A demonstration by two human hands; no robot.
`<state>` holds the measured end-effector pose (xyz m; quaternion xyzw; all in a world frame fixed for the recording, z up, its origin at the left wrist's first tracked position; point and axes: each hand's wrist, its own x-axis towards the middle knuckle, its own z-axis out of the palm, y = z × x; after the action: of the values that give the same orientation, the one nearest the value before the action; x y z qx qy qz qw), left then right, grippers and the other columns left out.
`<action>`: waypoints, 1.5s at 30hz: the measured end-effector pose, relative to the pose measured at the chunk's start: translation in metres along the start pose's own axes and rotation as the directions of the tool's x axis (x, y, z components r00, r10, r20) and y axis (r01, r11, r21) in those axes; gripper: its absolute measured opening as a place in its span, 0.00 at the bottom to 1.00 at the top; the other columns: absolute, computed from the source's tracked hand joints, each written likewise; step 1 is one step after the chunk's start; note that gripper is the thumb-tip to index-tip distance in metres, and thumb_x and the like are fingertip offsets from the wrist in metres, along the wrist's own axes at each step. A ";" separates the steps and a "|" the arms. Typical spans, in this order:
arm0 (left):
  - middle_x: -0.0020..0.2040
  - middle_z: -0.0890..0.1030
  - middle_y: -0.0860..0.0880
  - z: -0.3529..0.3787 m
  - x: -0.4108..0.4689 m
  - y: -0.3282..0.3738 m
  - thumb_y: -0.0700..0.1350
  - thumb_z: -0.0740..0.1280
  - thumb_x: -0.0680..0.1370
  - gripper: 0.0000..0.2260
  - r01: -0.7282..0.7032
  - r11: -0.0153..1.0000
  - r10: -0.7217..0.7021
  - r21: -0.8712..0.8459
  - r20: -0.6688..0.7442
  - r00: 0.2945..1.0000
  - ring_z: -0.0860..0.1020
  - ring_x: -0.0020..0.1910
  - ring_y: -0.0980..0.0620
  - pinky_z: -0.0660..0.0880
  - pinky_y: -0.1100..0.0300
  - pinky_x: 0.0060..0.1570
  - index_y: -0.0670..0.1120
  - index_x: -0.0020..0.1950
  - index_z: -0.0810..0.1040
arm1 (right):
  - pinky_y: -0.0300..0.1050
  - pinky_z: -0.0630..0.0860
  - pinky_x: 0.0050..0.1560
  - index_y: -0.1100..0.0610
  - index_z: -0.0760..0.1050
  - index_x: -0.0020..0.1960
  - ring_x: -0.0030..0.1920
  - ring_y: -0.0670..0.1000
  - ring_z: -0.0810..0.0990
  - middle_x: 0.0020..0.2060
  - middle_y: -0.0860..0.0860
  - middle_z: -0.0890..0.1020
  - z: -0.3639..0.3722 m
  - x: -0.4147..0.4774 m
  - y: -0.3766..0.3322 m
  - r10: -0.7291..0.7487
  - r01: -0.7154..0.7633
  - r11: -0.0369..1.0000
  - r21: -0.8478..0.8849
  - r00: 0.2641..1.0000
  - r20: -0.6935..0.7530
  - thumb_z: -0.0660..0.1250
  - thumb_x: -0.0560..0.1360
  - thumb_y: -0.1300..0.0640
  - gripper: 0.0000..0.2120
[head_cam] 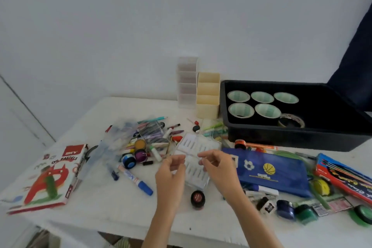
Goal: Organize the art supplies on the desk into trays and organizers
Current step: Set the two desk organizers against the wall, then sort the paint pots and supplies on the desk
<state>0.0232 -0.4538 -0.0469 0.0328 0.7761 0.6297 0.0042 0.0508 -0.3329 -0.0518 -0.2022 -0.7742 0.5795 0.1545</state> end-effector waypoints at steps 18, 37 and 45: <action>0.75 0.58 0.45 -0.180 0.097 -0.056 0.62 0.71 0.68 0.45 0.047 0.677 0.032 0.734 -0.093 0.995 0.57 0.73 0.45 0.56 0.51 0.71 0.46 0.76 0.53 | 0.44 0.80 0.49 0.60 0.79 0.57 0.42 0.48 0.80 0.45 0.52 0.83 0.193 0.020 -0.039 0.068 -0.086 0.995 0.057 0.962 0.263 0.62 0.77 0.66 0.12; 0.56 0.80 0.51 -0.230 0.079 0.008 0.64 0.69 0.56 0.32 0.218 0.974 -0.176 -0.064 0.396 0.901 0.76 0.58 0.50 0.69 0.58 0.57 0.52 0.57 0.79 | 0.48 0.66 0.66 0.38 0.62 0.70 0.67 0.46 0.68 0.69 0.42 0.67 0.119 0.031 -0.079 -0.184 0.176 0.929 0.326 0.983 -0.007 0.54 0.75 0.36 0.24; 0.53 0.81 0.36 -0.209 0.062 -0.016 0.58 0.61 0.73 0.22 0.587 0.764 -0.373 -0.270 0.556 0.742 0.78 0.54 0.34 0.72 0.40 0.58 0.42 0.53 0.83 | 0.25 0.69 0.38 0.56 0.74 0.62 0.40 0.44 0.73 0.46 0.50 0.72 0.079 -0.018 -0.037 -0.293 0.216 0.945 -0.247 0.896 -0.333 0.62 0.78 0.60 0.13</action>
<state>-0.0492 -0.6574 -0.0169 -0.0237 0.5734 0.7326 0.3660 0.0239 -0.4168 -0.0388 -0.2177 -0.8068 0.4240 0.3491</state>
